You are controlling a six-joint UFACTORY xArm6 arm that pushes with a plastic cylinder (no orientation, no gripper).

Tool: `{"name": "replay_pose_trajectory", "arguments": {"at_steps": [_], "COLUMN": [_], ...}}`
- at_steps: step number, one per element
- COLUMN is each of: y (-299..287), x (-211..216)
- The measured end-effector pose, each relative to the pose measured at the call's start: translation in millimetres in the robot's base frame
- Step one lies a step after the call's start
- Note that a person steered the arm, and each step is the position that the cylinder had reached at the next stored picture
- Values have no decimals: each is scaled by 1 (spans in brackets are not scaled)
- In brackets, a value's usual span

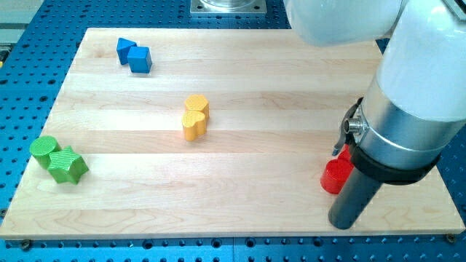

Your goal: Move your arm to the left of the red circle

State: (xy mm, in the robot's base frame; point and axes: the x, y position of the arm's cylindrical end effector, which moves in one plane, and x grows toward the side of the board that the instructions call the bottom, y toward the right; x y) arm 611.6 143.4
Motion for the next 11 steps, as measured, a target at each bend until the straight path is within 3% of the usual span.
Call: {"name": "replay_pose_trajectory", "arguments": {"at_steps": [9,10,11], "y": [-19,-28,-81], "x": [-6,-13,-28]}}
